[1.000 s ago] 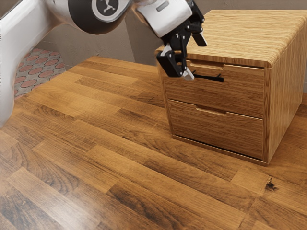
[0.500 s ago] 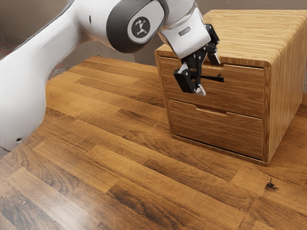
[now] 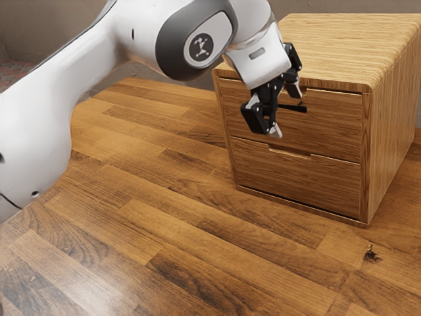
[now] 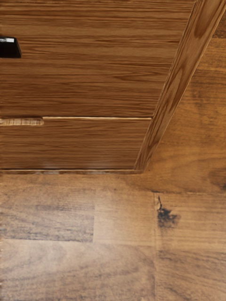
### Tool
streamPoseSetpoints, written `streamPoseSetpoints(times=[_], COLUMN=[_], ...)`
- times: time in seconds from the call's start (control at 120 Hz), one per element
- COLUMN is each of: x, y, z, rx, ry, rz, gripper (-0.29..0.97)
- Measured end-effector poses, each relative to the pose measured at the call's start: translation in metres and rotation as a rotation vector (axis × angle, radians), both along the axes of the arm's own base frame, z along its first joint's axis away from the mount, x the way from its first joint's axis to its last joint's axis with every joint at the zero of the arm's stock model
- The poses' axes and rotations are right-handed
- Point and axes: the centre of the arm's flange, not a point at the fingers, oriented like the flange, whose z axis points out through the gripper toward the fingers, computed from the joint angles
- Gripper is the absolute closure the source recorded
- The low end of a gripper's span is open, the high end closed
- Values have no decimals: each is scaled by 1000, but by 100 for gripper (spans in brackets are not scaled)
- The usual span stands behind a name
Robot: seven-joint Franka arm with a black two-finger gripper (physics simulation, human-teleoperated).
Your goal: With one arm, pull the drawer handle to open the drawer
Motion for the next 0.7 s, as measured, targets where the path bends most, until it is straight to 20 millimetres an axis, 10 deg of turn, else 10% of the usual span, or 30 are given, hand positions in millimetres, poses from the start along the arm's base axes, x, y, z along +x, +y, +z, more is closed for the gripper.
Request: streamPoseSetpoints(times=[0.7], x=[0], y=[21], z=[9], rx=[72], ry=[-19], rz=[31], gripper=[33])
